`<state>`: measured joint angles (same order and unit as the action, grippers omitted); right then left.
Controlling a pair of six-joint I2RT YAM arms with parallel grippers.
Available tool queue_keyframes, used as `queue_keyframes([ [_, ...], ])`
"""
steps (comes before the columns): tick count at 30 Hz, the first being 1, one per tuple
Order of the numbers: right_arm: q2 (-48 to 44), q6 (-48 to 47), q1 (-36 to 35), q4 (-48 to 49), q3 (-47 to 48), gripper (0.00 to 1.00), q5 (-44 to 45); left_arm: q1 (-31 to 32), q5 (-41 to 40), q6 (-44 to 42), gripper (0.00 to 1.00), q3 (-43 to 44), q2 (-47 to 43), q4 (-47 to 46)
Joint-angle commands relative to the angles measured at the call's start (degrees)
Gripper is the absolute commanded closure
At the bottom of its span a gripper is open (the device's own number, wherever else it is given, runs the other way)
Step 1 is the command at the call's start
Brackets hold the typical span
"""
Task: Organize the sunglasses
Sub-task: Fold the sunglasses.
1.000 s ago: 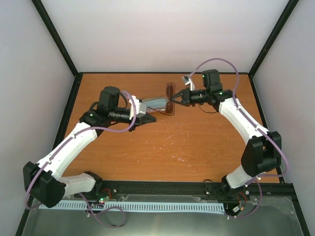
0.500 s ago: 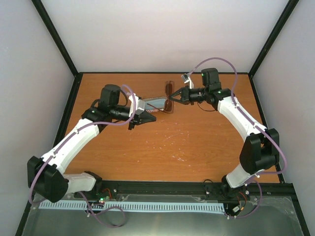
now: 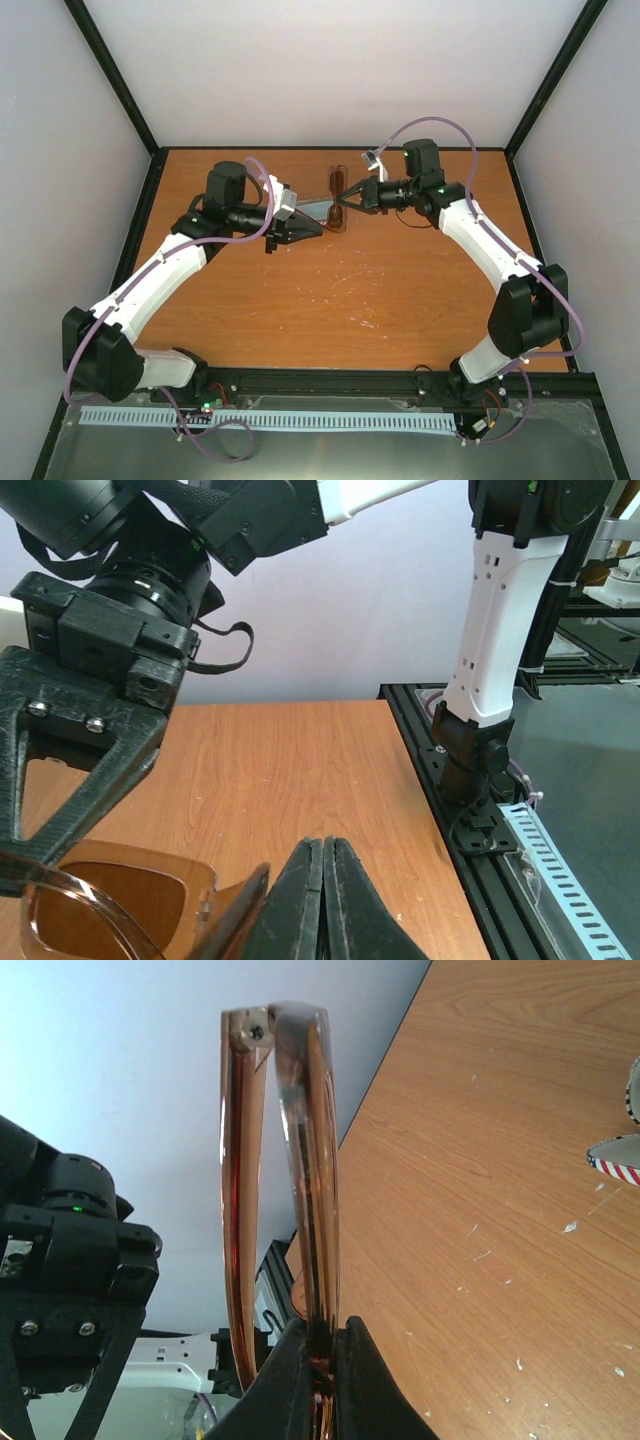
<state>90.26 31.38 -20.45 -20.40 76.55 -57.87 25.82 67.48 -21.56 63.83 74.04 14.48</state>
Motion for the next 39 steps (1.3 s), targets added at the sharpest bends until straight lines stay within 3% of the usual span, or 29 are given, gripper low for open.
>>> queue_keyframes([
  [1, -2.46, 0.28, -1.44, 1.33, -0.29, 0.97, -0.82, 0.36, 1.03, 2.22, 0.96, 3.05, 1.63, -4.25],
  [19, -9.69, 0.31, -5.10, -3.05, -1.46, 0.97, -5.89, 0.32, -1.06, 0.00, 0.96, 6.16, 7.45, -4.81],
  [23, -11.24, -0.41, -5.21, -4.93, -1.45, 0.97, -3.66, 0.28, -1.04, -0.53, 0.96, 6.99, 8.38, -4.82],
  [27, -9.73, -5.02, -5.06, -12.76, 2.20, 0.97, 7.72, -0.52, -1.95, -1.60, 0.96, 8.42, 6.87, -3.10],
  [31, -4.03, -9.66, -5.03, -23.52, 10.60, 0.97, 25.07, -4.53, -7.33, 0.11, 0.93, 8.20, 2.30, -3.84],
  [35, 5.28, -17.44, -8.03, -34.86, 22.32, 0.97, 44.68, -11.46, -11.87, -1.21, 0.93, 7.31, 2.34, -0.78],
  [39, 14.03, -26.31, -13.90, -37.96, 29.56, 0.97, 65.09, -20.35, -11.42, -0.31, 0.94, 6.31, 5.75, -0.07],
])
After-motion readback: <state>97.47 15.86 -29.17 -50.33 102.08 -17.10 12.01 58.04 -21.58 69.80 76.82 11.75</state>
